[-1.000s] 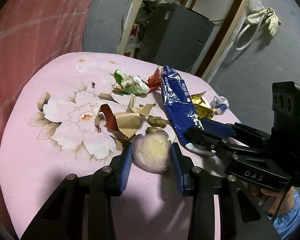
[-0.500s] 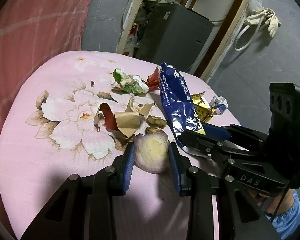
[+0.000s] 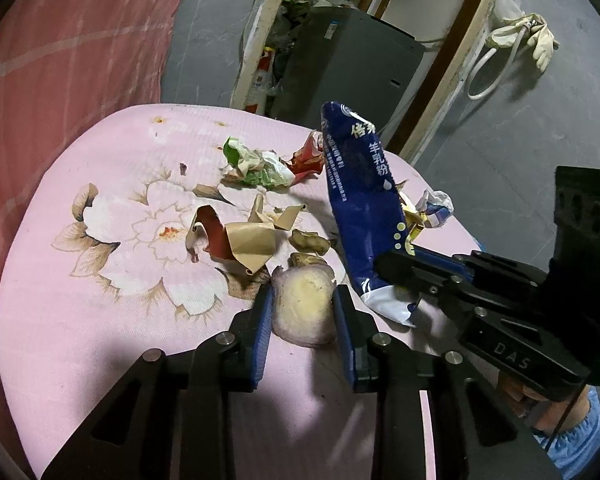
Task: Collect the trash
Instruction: 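Grasp the blue snack bag with the right tool while the left tool grasps the onion slice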
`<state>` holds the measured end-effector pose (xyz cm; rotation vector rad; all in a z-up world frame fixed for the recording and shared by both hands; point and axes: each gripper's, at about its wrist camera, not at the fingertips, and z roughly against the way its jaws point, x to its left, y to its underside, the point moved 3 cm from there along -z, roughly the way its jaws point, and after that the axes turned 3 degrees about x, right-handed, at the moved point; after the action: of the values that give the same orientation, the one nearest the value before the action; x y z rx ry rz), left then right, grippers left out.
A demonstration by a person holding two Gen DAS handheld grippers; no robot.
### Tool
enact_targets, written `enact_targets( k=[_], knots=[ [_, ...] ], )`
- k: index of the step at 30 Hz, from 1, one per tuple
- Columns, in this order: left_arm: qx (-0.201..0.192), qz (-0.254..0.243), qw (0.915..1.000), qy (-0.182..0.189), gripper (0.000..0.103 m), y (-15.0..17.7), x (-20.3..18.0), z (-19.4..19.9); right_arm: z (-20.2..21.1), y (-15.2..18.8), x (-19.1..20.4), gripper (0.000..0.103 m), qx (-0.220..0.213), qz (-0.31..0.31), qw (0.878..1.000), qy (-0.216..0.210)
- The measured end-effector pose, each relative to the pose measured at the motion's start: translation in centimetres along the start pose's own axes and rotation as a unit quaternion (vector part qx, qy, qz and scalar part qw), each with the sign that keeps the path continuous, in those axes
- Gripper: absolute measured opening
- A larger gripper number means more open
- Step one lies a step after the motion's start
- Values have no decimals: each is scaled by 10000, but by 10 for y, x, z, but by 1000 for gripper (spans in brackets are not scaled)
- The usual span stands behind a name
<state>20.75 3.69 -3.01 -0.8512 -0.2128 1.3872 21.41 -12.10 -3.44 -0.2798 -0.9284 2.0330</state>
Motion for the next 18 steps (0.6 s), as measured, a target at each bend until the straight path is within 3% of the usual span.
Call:
enact_targets(
  k=[18],
  knots=[
    [-563, -484, 9958, -530, 24, 13, -25, 16, 48, 6, -1, 3, -1016, -250, 9935, 439]
  ],
)
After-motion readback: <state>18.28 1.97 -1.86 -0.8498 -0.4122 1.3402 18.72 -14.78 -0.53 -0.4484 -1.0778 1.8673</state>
